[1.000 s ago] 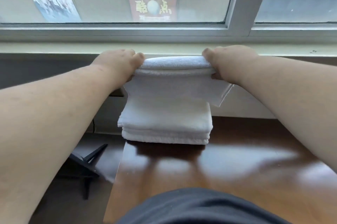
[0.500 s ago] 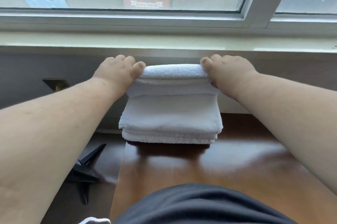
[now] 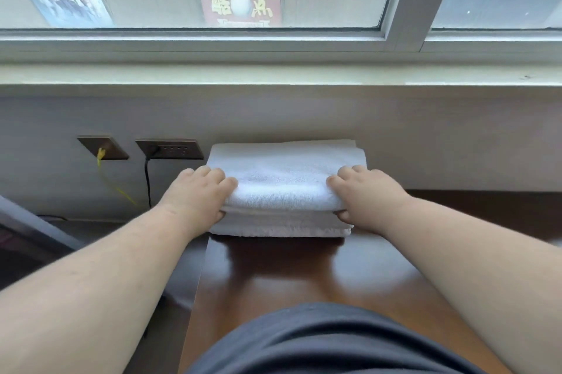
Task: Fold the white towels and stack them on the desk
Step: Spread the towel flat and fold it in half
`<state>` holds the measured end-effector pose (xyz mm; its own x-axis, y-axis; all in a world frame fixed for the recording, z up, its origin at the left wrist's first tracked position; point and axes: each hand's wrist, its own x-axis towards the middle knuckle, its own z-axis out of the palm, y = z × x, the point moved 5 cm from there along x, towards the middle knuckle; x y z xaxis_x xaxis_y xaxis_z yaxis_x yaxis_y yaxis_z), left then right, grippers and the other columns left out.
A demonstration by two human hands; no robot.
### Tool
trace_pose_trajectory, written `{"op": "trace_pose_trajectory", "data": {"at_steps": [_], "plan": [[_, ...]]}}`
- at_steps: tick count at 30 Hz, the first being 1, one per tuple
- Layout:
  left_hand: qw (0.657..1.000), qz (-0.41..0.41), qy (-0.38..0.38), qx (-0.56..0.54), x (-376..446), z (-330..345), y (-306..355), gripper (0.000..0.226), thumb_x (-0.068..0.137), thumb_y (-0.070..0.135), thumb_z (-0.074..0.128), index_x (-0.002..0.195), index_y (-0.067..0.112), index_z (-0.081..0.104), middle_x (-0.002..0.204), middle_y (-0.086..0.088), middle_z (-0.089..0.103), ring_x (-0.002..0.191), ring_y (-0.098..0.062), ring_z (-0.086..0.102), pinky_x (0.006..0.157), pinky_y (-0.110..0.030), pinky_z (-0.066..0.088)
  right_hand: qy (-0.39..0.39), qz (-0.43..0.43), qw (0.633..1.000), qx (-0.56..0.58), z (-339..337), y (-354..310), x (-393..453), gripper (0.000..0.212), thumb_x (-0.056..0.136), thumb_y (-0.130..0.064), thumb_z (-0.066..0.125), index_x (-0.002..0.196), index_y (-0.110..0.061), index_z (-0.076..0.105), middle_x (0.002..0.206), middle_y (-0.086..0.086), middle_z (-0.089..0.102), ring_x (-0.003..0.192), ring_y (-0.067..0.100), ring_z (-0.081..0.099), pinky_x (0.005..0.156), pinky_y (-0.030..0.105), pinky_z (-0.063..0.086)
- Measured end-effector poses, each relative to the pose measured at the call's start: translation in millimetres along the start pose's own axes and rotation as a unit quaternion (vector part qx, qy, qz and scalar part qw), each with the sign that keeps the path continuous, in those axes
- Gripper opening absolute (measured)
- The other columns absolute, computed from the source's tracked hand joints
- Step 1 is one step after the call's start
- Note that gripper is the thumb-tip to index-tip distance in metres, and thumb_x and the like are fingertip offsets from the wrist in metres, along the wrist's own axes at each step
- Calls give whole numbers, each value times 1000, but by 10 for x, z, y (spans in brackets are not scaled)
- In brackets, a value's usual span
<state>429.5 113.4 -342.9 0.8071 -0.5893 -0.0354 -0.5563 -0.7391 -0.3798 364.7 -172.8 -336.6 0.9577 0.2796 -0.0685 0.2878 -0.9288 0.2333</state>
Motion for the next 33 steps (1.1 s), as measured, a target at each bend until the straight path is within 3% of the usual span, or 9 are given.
{"op": "trace_pose_trajectory", "data": {"at_steps": [7,10,12,14,17,22,26,30,33], "plan": [[979,-99,-36,-176,-172,170,80,65,73,79,48,125,41,42,125,12,40,116,-17,36,92,-35,40,16,183,933,309,175,56,-185,61,82,-75,46,129,-37,52,136,-7,38,129,18,26,104,35,33],[912,-245,-27,-327,-158,206,23,62,75,79,32,119,40,52,131,6,40,126,-21,31,100,-39,35,50,352,801,482,309,171,-215,59,86,-61,57,134,-28,47,141,0,39,119,24,44,97,37,39],[825,-379,13,-418,-162,233,-74,61,82,70,43,126,28,54,135,-6,45,123,-28,41,100,-41,37,29,442,667,599,456,196,-249,65,84,-59,62,136,-25,43,123,-4,52,94,18,54,75,33,44],[732,-459,8,-503,-169,311,-131,68,84,61,57,136,19,45,135,-10,50,110,-29,52,89,-37,42,21,481,599,640,559,249,-246,66,81,-58,65,132,-21,45,99,-9,54,80,12,52,60,29,38],[677,-486,-49,-551,-151,421,-209,81,81,58,65,144,14,39,137,-11,52,115,-32,54,88,-33,41,11,480,608,632,592,376,-175,68,80,-59,67,132,-19,51,98,-7,53,89,21,53,71,31,39],[680,-478,-121,-542,-64,512,-358,73,80,61,62,131,9,56,122,-9,61,108,-33,58,98,-43,46,-55,486,543,682,598,456,-66,67,73,-71,66,114,-19,57,118,-1,59,108,30,56,91,36,39],[658,-460,-116,-584,32,515,-385,71,78,62,64,127,12,58,99,1,62,86,-22,60,72,-34,48,-47,444,517,731,559,507,90,59,79,-56,72,116,-10,63,102,3,73,89,25,72,86,35,54],[661,-479,-117,-566,146,480,-426,98,67,79,62,138,12,49,129,-6,57,114,-32,55,85,-34,38,-44,421,514,746,524,532,200,58,81,-47,74,116,-4,55,105,11,71,85,32,73,81,55,57],[659,-445,-103,-598,273,484,-450,67,74,62,71,121,15,61,97,0,67,83,-23,65,64,-28,47,-21,427,528,734,518,591,252,48,80,-42,76,106,-9,54,97,11,71,76,31,73,69,51,60]]}}
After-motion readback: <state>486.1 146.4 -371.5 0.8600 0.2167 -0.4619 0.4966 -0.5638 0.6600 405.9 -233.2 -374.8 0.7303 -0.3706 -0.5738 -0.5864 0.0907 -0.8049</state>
